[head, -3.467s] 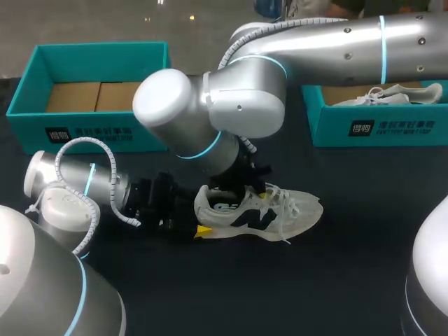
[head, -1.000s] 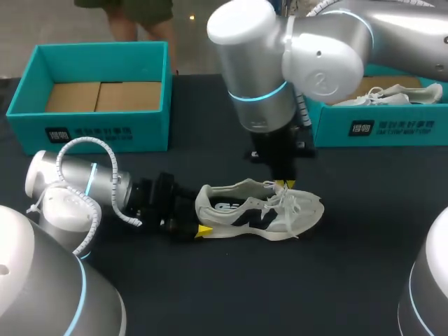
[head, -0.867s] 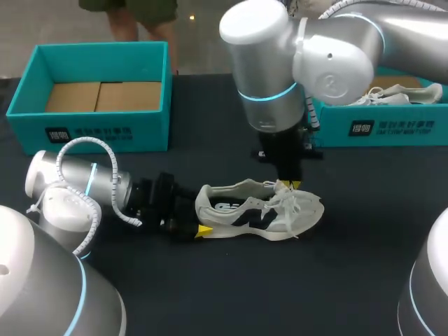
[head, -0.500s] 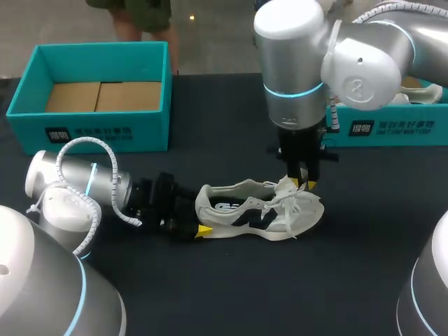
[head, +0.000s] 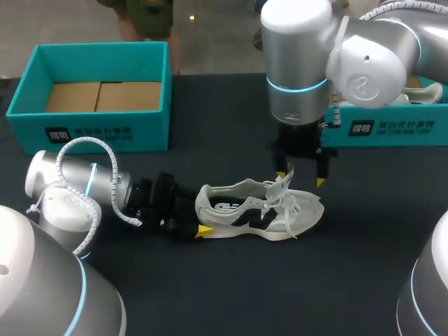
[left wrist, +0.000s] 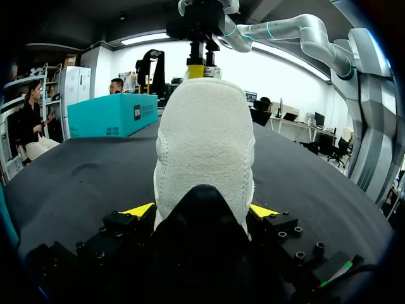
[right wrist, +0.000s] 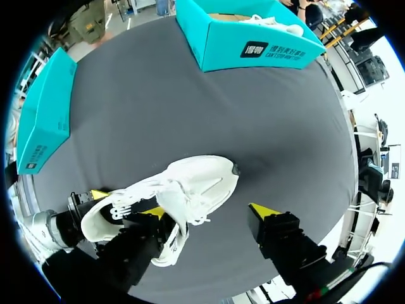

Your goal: Take the shoe out of the shoebox, open the shoe tongue, remove and reinsert the insole, then place the shoe into the shoebox

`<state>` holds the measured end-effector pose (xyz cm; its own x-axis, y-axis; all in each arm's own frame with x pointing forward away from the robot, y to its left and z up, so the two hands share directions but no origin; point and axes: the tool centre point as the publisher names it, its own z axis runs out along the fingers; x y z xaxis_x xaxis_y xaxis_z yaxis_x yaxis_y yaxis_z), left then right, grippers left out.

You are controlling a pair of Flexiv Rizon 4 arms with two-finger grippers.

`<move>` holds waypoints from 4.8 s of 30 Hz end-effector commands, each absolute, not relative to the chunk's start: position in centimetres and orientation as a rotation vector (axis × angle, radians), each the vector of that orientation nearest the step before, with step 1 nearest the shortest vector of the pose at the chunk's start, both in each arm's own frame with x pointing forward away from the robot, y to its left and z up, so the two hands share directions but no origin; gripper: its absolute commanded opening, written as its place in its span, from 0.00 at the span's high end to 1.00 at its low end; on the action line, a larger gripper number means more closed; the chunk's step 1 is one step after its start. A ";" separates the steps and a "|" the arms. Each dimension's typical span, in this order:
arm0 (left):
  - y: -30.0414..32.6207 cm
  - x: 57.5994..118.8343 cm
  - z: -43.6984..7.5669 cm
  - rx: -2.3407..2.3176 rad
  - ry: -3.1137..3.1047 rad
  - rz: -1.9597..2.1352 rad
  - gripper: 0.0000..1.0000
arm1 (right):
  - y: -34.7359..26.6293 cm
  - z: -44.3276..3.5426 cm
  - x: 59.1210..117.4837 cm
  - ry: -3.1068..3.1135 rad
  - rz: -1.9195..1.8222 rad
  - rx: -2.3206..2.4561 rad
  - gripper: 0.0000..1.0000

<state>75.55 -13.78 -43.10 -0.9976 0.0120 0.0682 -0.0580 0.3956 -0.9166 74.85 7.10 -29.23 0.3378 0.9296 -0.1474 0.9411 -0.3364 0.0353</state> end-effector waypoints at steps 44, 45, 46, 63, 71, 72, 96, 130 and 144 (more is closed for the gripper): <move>-13.7 75.5 -43.3 0.043 -2.572 1.689 1.00 | 16.7 -21.7 72.9 2.753 0.032 0.990 0.00; -13.7 75.5 -43.3 0.043 -2.572 1.689 1.00 | 16.7 -21.7 72.9 2.753 0.032 0.990 0.00; -13.7 75.5 -43.3 0.043 -2.572 1.689 1.00 | 16.7 -21.7 72.9 2.753 0.032 0.990 0.00; -13.7 75.5 -43.3 0.043 -2.572 1.689 1.00 | 18.4 -22.5 72.5 3.196 0.194 0.096 0.00; -13.7 75.5 -43.3 0.043 -2.572 1.689 1.00 | 18.5 -23.0 72.3 3.223 0.176 0.045 0.00; -13.7 75.5 -43.3 0.043 -2.572 1.689 1.00 | 18.5 -23.0 72.3 3.223 0.176 0.045 0.00; -13.7 75.5 -43.3 0.043 -2.572 1.689 1.00 | 19.0 -24.4 72.7 3.264 0.189 0.042 1.00; -13.7 75.5 -43.3 0.043 -2.572 1.689 1.00 | 17.2 -33.3 77.2 3.351 0.082 0.129 1.00; -13.7 75.5 -43.3 0.043 -2.572 1.689 1.00 | 17.3 -34.9 77.7 3.279 -0.111 0.204 1.00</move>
